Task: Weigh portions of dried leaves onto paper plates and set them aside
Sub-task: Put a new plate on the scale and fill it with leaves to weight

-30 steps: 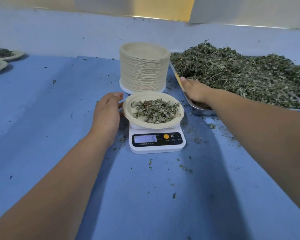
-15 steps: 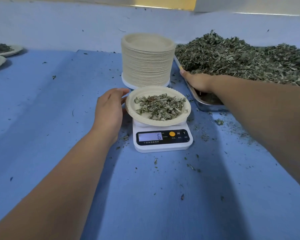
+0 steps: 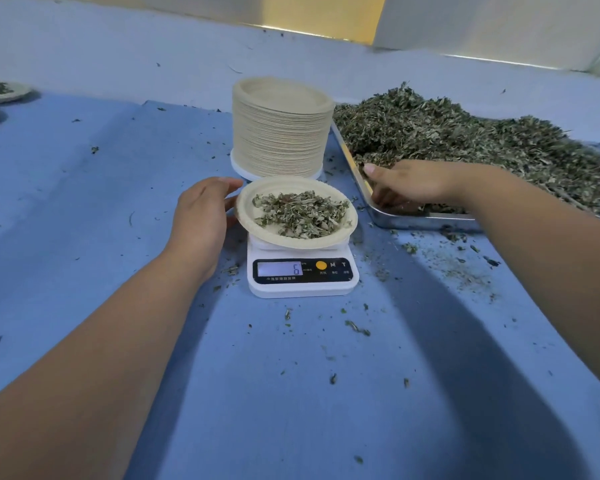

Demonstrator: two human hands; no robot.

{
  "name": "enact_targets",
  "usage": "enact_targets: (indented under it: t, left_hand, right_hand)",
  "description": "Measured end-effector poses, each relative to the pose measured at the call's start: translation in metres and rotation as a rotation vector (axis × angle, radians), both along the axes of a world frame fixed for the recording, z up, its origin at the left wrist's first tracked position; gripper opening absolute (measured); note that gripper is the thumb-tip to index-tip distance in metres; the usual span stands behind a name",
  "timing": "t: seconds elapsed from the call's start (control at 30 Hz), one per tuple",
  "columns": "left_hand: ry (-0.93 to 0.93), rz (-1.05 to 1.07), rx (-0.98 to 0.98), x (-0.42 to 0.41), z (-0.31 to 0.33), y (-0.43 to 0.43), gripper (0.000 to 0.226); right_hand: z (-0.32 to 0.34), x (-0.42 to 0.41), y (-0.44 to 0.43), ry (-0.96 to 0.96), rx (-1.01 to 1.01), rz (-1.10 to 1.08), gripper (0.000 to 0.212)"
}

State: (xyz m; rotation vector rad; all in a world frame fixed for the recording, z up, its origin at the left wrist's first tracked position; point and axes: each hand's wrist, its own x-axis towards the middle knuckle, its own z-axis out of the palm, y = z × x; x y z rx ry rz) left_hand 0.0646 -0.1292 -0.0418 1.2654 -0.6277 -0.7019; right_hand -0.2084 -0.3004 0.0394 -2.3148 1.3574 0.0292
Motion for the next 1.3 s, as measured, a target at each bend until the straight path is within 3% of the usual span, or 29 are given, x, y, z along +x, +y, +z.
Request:
enact_targets:
  t: [0.07, 0.13, 0.2, 0.33, 0.6, 0.73, 0.9, 1.07, 1.2, 1.3]
  left_hand:
    - [-0.013, -0.004, 0.002, 0.000, 0.000, 0.000, 0.025]
    - [-0.028, -0.014, 0.004, 0.001, -0.001, 0.000, 0.024]
    - [-0.019, -0.015, 0.002, 0.001, -0.001, 0.001, 0.024]
    - [-0.004, -0.009, 0.005, 0.001, -0.001, 0.001, 0.023]
    - [0.004, -0.010, 0.002, 0.000, -0.001, -0.001, 0.022]
    - [0.002, -0.008, 0.009, 0.000, 0.000, -0.001, 0.023]
    - [-0.011, -0.011, 0.029, 0.000, 0.000, -0.001, 0.025]
    - [-0.004, -0.001, 0.039, -0.001, 0.000, -0.001, 0.025]
    - [-0.026, 0.000, 0.060, 0.000, 0.000, -0.001, 0.027]
    - [-0.053, 0.002, 0.047, -0.002, -0.001, 0.001, 0.026]
  right_hand:
    - [0.001, -0.007, 0.006, -0.154, -0.052, -0.001, 0.063]
    - [-0.003, -0.011, 0.008, -0.163, -0.254, -0.006, 0.054]
    - [-0.012, -0.010, 0.013, -0.042, -0.348, 0.022, 0.055]
    - [-0.033, -0.006, 0.021, 0.087, -0.257, 0.029, 0.058]
    - [-0.045, 0.004, 0.032, -0.019, -0.445, 0.054, 0.071]
    - [-0.040, 0.007, 0.022, -0.156, -0.455, -0.026, 0.063]
    - [-0.041, 0.019, 0.018, -0.140, -0.472, -0.095, 0.058]
    - [-0.019, 0.033, 0.023, -0.275, -0.562, -0.168, 0.057]
    - [0.004, 0.070, 0.044, -0.433, -0.603, -0.012, 0.059]
    - [0.013, 0.103, 0.065, -0.425, -0.616, 0.142, 0.058]
